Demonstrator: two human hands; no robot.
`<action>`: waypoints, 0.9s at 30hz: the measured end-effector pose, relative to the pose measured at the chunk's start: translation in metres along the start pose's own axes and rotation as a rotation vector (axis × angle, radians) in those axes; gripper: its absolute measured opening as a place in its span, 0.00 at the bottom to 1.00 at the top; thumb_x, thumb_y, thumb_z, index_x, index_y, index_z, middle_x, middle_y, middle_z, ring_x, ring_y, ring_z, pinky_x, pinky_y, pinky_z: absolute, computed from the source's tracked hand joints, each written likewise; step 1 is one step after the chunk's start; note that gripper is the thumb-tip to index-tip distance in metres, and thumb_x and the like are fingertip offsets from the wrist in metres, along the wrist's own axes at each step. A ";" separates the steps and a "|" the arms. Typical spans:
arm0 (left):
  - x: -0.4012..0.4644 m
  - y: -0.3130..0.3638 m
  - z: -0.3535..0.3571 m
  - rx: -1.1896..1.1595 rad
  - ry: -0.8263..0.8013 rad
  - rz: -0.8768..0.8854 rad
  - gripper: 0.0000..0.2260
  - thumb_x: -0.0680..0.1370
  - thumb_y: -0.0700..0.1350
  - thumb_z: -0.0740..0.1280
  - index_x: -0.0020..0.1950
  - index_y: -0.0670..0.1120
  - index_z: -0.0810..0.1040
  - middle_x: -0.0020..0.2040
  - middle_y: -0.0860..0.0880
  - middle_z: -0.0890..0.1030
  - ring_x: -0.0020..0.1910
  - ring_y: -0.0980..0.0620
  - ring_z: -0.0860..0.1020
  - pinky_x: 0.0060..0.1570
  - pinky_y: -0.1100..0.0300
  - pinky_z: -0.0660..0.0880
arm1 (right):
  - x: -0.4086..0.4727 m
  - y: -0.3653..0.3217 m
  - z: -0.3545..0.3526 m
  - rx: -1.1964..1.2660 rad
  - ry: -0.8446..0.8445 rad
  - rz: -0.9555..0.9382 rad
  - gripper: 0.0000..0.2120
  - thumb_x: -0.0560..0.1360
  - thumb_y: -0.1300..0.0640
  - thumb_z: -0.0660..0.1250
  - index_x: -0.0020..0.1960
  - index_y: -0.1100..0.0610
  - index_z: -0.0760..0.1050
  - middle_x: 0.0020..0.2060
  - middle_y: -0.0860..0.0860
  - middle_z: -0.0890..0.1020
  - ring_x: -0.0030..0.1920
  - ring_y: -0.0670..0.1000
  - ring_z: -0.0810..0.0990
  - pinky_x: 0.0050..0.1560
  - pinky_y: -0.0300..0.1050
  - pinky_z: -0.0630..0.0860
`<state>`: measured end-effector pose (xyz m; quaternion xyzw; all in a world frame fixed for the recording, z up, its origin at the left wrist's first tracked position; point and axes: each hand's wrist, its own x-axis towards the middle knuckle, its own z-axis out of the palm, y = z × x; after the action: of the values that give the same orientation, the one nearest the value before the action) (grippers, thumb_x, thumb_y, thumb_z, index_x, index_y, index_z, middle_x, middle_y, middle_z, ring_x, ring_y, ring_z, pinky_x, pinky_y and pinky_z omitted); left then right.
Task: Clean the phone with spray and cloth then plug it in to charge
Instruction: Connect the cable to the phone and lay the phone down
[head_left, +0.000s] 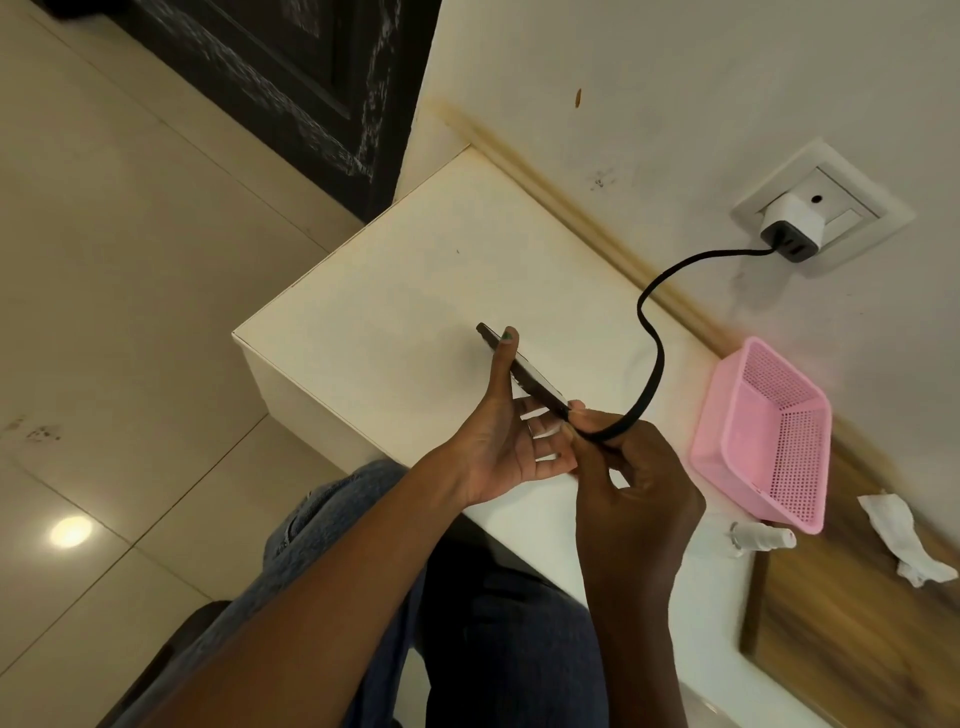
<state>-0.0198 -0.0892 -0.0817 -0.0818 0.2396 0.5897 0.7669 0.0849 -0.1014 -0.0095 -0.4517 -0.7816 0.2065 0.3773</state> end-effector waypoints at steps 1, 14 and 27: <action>0.000 0.000 0.000 0.002 0.004 -0.003 0.42 0.58 0.72 0.66 0.59 0.42 0.73 0.48 0.44 0.81 0.47 0.46 0.80 0.58 0.45 0.74 | 0.000 0.001 0.000 -0.007 -0.001 -0.008 0.11 0.70 0.68 0.70 0.47 0.54 0.80 0.40 0.47 0.82 0.43 0.43 0.79 0.43 0.24 0.71; 0.001 0.001 -0.003 -0.046 -0.008 -0.038 0.41 0.61 0.70 0.68 0.60 0.40 0.72 0.50 0.42 0.80 0.53 0.45 0.71 0.55 0.49 0.77 | -0.002 0.010 0.012 -0.150 0.117 -0.006 0.05 0.67 0.62 0.73 0.42 0.59 0.81 0.46 0.51 0.77 0.48 0.49 0.68 0.43 0.23 0.66; 0.001 0.000 -0.002 -0.058 -0.133 0.001 0.35 0.69 0.67 0.64 0.67 0.44 0.74 0.59 0.42 0.78 0.61 0.42 0.74 0.70 0.41 0.62 | -0.034 0.014 0.019 0.122 0.111 0.383 0.12 0.70 0.58 0.71 0.52 0.59 0.78 0.44 0.50 0.83 0.42 0.43 0.78 0.37 0.28 0.73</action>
<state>-0.0206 -0.0895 -0.0839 -0.0643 0.1710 0.6009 0.7782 0.0883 -0.1227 -0.0445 -0.5790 -0.6458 0.2961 0.4001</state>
